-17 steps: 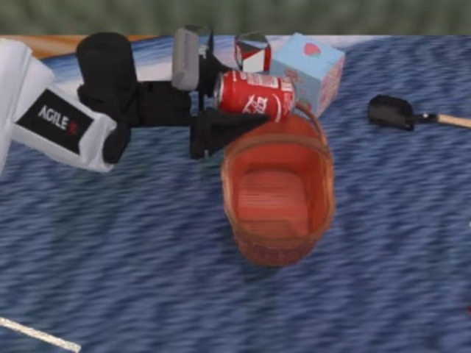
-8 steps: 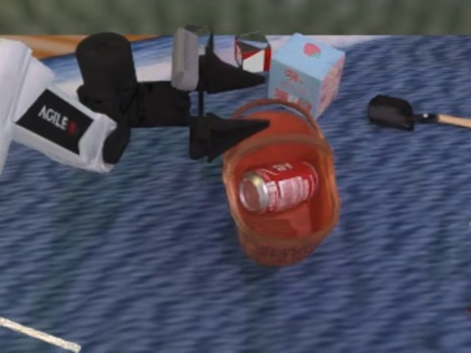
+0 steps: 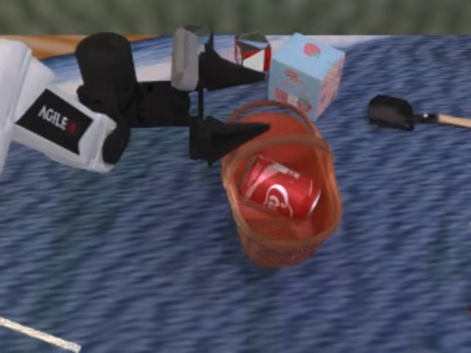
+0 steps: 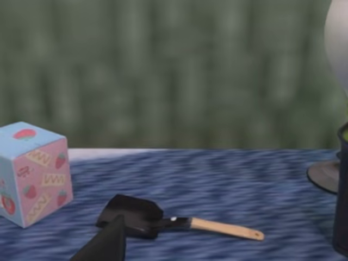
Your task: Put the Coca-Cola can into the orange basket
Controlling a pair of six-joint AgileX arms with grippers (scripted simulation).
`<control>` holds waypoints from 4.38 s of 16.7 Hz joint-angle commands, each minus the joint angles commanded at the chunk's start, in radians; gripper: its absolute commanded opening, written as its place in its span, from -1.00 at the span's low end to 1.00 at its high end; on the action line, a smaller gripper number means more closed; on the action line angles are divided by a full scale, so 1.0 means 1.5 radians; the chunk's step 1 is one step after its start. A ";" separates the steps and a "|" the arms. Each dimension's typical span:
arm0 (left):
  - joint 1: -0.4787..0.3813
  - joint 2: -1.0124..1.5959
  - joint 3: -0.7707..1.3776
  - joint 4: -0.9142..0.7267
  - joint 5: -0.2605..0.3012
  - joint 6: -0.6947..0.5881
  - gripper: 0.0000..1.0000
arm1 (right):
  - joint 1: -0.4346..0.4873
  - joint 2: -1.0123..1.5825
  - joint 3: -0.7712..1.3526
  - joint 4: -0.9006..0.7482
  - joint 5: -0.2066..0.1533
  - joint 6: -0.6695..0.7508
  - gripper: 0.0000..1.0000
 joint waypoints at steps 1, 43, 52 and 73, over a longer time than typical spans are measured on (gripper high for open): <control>0.000 0.000 0.000 0.000 0.000 0.000 1.00 | 0.000 0.000 0.000 0.000 0.000 0.000 1.00; 0.212 -1.557 -0.841 -0.690 -0.850 -0.027 1.00 | 0.433 1.588 1.583 -1.041 0.004 -0.712 1.00; 0.212 -1.557 -0.841 -0.690 -0.850 -0.027 1.00 | 0.433 1.579 1.546 -1.012 0.004 -0.711 0.55; 0.212 -1.557 -0.841 -0.690 -0.850 -0.027 1.00 | 0.433 1.579 1.546 -1.012 0.004 -0.711 -1.00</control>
